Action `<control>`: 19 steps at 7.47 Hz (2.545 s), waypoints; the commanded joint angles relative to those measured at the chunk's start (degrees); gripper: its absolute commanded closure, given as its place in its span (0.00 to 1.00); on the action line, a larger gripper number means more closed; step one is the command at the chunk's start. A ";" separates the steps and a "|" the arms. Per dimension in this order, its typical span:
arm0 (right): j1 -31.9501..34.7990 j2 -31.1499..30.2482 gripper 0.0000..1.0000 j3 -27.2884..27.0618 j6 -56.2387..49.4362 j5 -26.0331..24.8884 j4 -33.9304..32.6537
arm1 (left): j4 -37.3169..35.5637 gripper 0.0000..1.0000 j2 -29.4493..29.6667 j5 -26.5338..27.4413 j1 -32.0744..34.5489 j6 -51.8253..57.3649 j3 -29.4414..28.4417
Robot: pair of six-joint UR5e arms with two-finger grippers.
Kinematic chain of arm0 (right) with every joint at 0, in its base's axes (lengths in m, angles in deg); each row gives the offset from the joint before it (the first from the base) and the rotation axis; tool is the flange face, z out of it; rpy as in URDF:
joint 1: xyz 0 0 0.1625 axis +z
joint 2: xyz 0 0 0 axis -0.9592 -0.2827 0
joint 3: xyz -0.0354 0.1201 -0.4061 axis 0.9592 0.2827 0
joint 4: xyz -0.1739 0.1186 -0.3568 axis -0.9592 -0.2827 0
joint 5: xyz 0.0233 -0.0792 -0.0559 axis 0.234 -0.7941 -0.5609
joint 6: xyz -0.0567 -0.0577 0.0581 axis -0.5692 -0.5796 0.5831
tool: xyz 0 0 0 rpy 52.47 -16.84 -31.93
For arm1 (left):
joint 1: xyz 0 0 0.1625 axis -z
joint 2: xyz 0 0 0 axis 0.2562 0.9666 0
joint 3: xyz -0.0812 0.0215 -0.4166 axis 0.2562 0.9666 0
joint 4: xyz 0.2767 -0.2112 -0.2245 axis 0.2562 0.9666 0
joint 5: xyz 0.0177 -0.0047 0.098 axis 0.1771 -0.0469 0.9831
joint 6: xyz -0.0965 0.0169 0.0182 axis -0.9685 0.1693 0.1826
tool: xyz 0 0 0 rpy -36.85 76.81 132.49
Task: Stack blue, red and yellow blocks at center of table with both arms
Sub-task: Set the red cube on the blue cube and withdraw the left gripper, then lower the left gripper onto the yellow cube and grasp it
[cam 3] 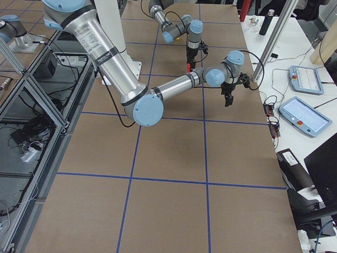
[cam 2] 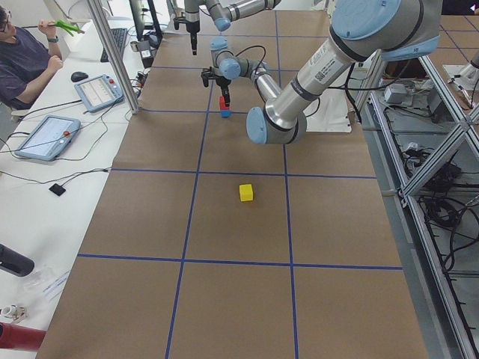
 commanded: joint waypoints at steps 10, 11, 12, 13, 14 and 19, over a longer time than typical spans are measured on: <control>0.50 0.26 0.00 0.00 0.23 0.06 0.09 | 9.00 0.00 -56.79 -5.23 27.12 42.50 38.55; 0.50 0.26 0.00 0.00 0.14 0.06 0.01 | 9.23 0.00 -57.62 -5.15 27.13 41.63 37.49; 0.50 0.26 0.00 0.00 0.14 0.06 0.01 | 9.49 0.00 -57.02 -4.97 26.69 37.27 34.35; 0.50 0.26 0.00 0.00 0.23 0.06 0.01 | 13.50 0.00 -56.66 -4.97 26.51 32.70 31.71; 0.50 0.26 0.00 0.00 0.23 0.06 0.01 | 19.80 0.00 -56.66 -4.88 26.16 26.22 29.16; 0.32 0.35 0.00 0.09 0.14 -0.20 0.01 | 24.86 0.00 -57.36 5.04 14.48 9.93 29.31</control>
